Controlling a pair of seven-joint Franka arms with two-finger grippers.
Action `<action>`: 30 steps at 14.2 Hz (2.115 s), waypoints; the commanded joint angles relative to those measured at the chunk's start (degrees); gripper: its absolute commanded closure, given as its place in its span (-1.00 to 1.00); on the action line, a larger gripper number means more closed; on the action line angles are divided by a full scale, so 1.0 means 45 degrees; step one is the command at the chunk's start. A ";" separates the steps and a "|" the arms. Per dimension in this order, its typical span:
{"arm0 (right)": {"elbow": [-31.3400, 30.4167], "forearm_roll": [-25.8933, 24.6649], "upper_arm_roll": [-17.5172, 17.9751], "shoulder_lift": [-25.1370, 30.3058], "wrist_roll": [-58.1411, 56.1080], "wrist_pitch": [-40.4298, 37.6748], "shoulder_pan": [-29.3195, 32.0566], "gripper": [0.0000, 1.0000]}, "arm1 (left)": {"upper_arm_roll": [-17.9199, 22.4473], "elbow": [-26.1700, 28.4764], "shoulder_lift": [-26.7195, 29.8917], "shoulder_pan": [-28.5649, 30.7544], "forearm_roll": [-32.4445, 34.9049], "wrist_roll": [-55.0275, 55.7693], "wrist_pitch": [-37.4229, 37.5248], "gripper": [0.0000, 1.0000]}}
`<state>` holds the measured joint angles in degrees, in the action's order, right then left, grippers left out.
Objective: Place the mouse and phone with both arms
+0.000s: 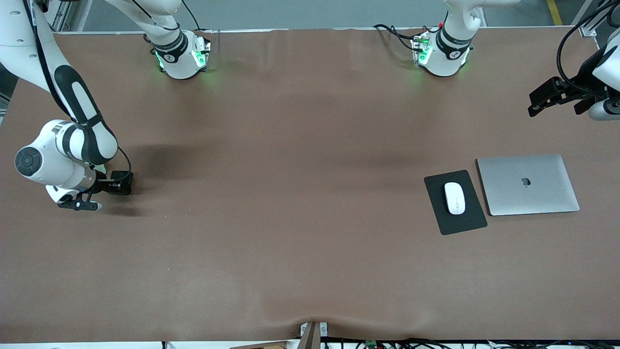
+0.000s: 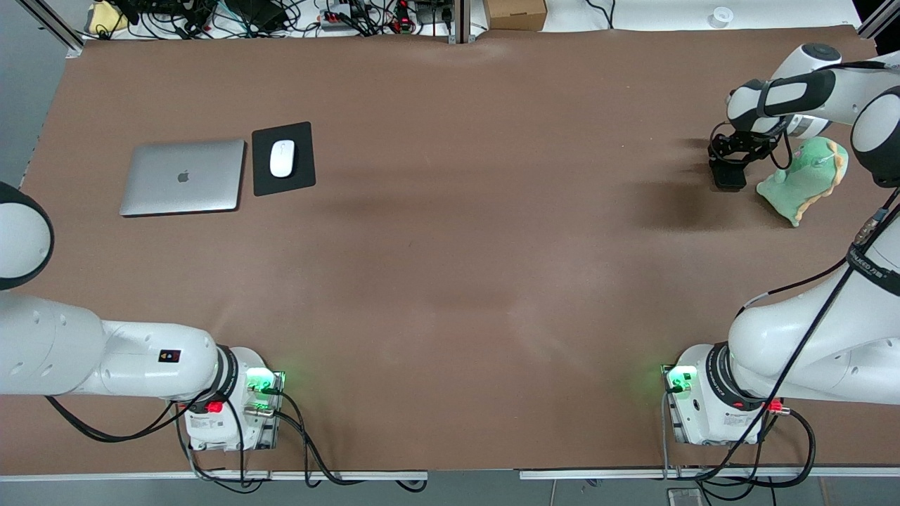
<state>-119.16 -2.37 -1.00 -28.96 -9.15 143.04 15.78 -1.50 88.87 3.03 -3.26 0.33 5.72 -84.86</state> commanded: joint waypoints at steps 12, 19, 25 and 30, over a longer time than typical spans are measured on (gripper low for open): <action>0.1324 -0.0295 0.0457 0.3071 0.0390 -0.4459 -0.2096 -1.00 | 0.0138 0.0272 0.0537 0.0177 -0.0133 -0.0236 0.0108 -1.00; 0.4695 -0.0041 0.0535 0.5126 0.2518 -0.9493 -0.3584 -1.00 | 0.0099 0.0252 0.0440 0.0158 -0.0133 -0.0236 -0.0049 -1.00; 0.6207 0.0544 -0.0262 0.6764 0.2910 -1.1765 -0.4109 -1.00 | 0.0079 0.0135 0.0362 0.0158 -0.0172 -0.0255 -0.0146 -1.00; 0.6207 0.0935 -0.0773 0.7157 0.3166 -1.2665 -0.4385 -1.00 | 0.0099 -0.0158 0.0264 0.0158 -0.0075 -0.0040 -0.0146 -1.00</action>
<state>-90.67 0.70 -3.30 2.36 3.94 87.02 -2.97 -1.14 88.89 4.04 -2.73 0.31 5.72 -85.39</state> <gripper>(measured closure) 0.000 0.000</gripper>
